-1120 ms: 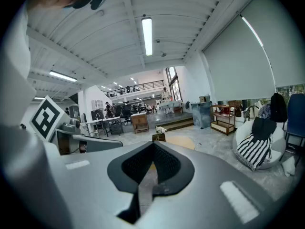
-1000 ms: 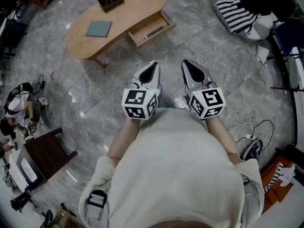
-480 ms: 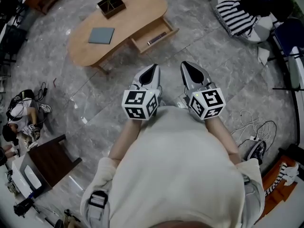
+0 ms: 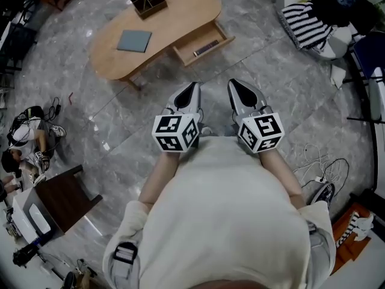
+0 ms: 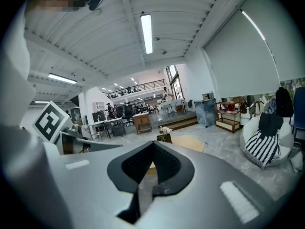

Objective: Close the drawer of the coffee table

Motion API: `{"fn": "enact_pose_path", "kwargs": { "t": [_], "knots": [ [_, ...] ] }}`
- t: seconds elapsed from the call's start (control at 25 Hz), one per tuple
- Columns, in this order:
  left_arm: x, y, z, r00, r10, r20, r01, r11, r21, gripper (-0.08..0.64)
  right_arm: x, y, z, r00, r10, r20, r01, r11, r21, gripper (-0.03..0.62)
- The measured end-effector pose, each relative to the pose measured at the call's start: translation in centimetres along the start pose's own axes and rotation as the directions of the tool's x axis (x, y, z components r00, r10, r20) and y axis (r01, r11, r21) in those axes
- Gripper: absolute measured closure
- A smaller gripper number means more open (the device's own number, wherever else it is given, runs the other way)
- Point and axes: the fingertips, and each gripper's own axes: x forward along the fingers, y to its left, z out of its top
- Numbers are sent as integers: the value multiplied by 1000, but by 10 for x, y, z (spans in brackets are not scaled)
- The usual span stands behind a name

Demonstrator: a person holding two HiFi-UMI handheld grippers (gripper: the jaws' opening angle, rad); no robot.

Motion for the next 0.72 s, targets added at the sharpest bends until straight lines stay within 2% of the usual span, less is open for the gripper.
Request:
{"fn": "enact_pose_path", "kwargs": {
  "t": [0.32, 0.56, 0.72],
  "knots": [
    [21, 18, 5, 996, 90, 24, -89, 995, -34, 563, 30, -11, 4, 991, 133, -19, -133, 991, -12, 594],
    [60, 28, 23, 981, 186, 56, -182, 980, -77, 563, 65, -56, 25, 977, 206, -47, -207, 978, -22, 594],
    [85, 30, 35, 962, 262, 73, -253, 960, -119, 563, 87, -89, 43, 964, 252, -80, -258, 964, -70, 594]
  ]
}}
